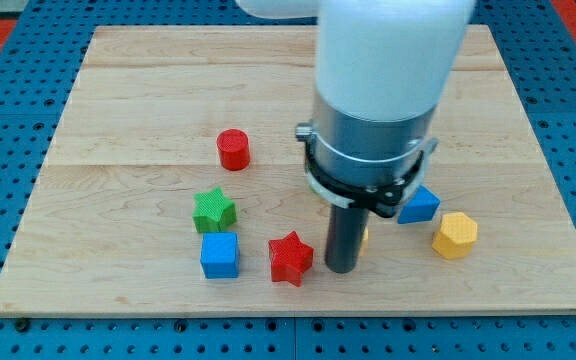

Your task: Move the red blocks towards the top of the green star

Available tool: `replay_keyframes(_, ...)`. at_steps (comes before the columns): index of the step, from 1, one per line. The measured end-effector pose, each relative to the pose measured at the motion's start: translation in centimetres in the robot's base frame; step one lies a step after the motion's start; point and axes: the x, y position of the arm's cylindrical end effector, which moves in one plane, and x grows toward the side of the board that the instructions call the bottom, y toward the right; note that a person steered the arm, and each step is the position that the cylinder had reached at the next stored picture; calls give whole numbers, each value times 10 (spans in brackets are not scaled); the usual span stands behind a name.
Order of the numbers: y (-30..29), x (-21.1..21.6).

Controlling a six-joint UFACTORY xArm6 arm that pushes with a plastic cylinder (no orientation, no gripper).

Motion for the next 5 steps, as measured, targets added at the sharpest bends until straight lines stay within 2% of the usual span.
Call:
replay_keyframes(1,3,21)
replay_keyframes(2,-24,45)
replay_keyframes(3,-63,28)
replay_keyframes(4,-55,-8)
replay_keyframes(5,-26,-5)
